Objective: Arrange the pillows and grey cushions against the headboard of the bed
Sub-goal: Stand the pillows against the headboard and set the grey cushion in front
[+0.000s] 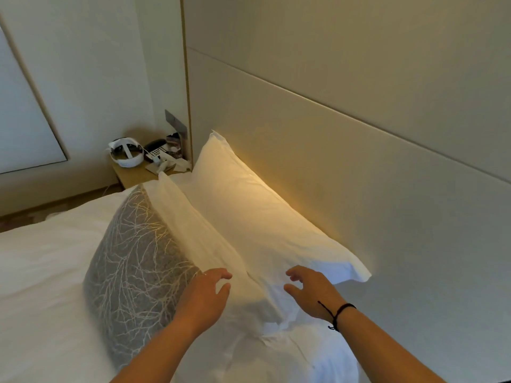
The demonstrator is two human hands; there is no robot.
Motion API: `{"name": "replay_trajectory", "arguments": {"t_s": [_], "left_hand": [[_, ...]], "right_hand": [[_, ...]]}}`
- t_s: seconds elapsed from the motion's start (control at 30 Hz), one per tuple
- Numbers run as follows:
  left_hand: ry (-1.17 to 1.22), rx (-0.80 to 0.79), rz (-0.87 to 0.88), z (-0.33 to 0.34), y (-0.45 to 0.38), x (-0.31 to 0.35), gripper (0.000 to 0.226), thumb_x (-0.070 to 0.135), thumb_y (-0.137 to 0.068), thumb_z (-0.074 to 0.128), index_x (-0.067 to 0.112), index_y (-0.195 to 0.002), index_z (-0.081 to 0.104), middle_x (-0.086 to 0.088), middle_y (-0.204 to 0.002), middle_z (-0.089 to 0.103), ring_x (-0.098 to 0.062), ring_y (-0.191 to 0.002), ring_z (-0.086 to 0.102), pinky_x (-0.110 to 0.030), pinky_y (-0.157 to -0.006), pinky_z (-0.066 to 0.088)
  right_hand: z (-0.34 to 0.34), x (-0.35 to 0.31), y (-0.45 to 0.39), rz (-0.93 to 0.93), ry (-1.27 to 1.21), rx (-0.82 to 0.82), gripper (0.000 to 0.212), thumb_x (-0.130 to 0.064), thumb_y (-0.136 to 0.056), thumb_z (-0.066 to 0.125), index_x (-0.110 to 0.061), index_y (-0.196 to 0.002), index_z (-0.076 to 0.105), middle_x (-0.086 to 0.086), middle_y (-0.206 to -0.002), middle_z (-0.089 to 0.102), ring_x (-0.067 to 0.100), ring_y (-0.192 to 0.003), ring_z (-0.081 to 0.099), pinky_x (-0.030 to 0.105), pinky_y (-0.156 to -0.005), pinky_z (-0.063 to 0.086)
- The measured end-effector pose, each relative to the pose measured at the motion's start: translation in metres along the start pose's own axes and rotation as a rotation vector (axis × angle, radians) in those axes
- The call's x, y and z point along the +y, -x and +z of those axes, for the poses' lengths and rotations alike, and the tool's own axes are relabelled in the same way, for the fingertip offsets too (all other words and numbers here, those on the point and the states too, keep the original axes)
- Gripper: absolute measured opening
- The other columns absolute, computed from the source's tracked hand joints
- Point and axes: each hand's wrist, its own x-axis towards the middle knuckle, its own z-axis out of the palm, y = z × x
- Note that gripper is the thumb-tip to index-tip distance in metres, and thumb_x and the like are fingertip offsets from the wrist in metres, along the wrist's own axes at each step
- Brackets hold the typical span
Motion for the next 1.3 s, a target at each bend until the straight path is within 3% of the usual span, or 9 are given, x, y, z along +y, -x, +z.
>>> {"name": "replay_trajectory", "arguments": {"t_s": [0.17,0.3,0.43,0.63,0.8,0.97,1.1,1.2,1.3], "left_hand": [[-0.108,0.033,-0.027,0.006,-0.046,0.009,0.024,0.044,-0.095,0.052,0.044,-0.118,0.060,0.025,-0.131,0.057,-0.005,-0.119,0.054,-0.031,-0.102,0.045],[-0.201,0.004,-0.065,0.013,-0.095,0.021,0.027,0.045,-0.098,0.048,0.041,-0.122,0.060,0.021,-0.133,0.057,-0.007,-0.114,0.056,-0.032,-0.103,0.043],[-0.317,0.006,-0.092,0.021,-0.161,0.045,0.031,0.043,-0.102,0.040,0.038,-0.126,0.059,0.016,-0.136,0.057,-0.009,-0.123,0.053,-0.032,-0.107,0.039],[-0.546,0.025,0.047,0.039,-0.279,0.091,0.034,0.039,-0.103,0.041,0.031,-0.132,0.057,0.005,-0.137,0.059,-0.021,-0.121,0.056,-0.038,-0.104,0.042],[-0.803,0.000,0.223,0.062,-0.329,0.099,0.021,0.016,-0.095,0.048,0.027,-0.109,0.060,0.003,-0.111,0.060,-0.022,-0.103,0.052,-0.042,-0.088,0.044],[-0.872,-0.031,0.321,0.070,-0.344,0.088,0.025,0.030,-0.098,0.052,0.026,-0.122,0.058,0.001,-0.134,0.059,-0.023,-0.119,0.055,-0.042,-0.097,0.044],[-1.023,-0.096,0.268,0.061,-0.374,0.088,0.026,0.030,-0.100,0.044,0.027,-0.125,0.052,0.001,-0.129,0.055,-0.024,-0.122,0.048,-0.046,-0.102,0.036],[-1.217,-0.259,0.288,0.051,-0.392,0.089,0.047,0.028,-0.098,0.053,0.029,-0.141,0.035,-0.006,-0.154,0.034,-0.028,-0.141,0.030,-0.049,-0.112,0.029],[-1.346,-0.369,0.353,0.043,-0.407,0.095,0.070,0.026,-0.093,0.064,0.028,-0.149,0.023,-0.010,-0.161,0.023,-0.033,-0.149,0.017,-0.053,-0.115,0.026]], "right_hand": [[-0.040,0.014,-0.066,-0.076,0.204,0.089,0.044,-0.046,-0.097,0.047,-0.029,-0.137,0.045,-0.006,-0.137,0.056,0.019,-0.120,0.055,0.033,-0.099,0.044],[-0.068,0.027,-0.137,-0.061,0.144,0.115,0.044,-0.046,-0.097,0.046,-0.029,-0.137,0.045,-0.004,-0.133,0.058,0.020,-0.116,0.057,0.035,-0.092,0.049],[-0.077,0.043,-0.207,-0.056,0.101,0.039,0.045,-0.046,-0.097,0.045,-0.021,-0.134,0.046,0.002,-0.134,0.054,0.025,-0.115,0.056,0.035,-0.090,0.047],[-0.057,0.059,-0.265,-0.037,0.032,-0.047,0.049,-0.061,-0.092,0.040,-0.021,-0.117,0.052,-0.001,-0.111,0.063,0.023,-0.095,0.060,0.035,-0.075,0.050],[-0.040,0.063,-0.275,-0.025,0.087,-0.021,0.059,-0.074,-0.087,0.030,-0.024,-0.102,0.057,-0.007,-0.097,0.065,0.016,-0.082,0.059,0.032,-0.067,0.048],[-0.041,0.061,-0.276,0.021,0.079,-0.063,0.060,-0.079,-0.083,0.031,-0.024,-0.076,0.052,-0.008,-0.081,0.060,0.014,-0.069,0.057,0.029,-0.055,0.042],[-0.040,0.059,-0.273,0.046,0.030,-0.111,0.056,-0.078,-0.082,0.038,-0.023,-0.077,0.049,-0.009,-0.082,0.056,0.014,-0.074,0.056,0.029,-0.061,0.044],[-0.039,0.060,-0.269,0.018,0.031,-0.135,0.046,-0.072,-0.085,0.041,-0.026,-0.083,0.044,-0.009,-0.087,0.048,0.015,-0.082,0.053,0.029,-0.069,0.044],[-0.040,0.060,-0.266,0.011,0.001,-0.146,0.037,-0.062,-0.090,0.046,-0.026,-0.082,0.044,-0.009,-0.084,0.046,0.015,-0.078,0.049,0.028,-0.067,0.040]]}}
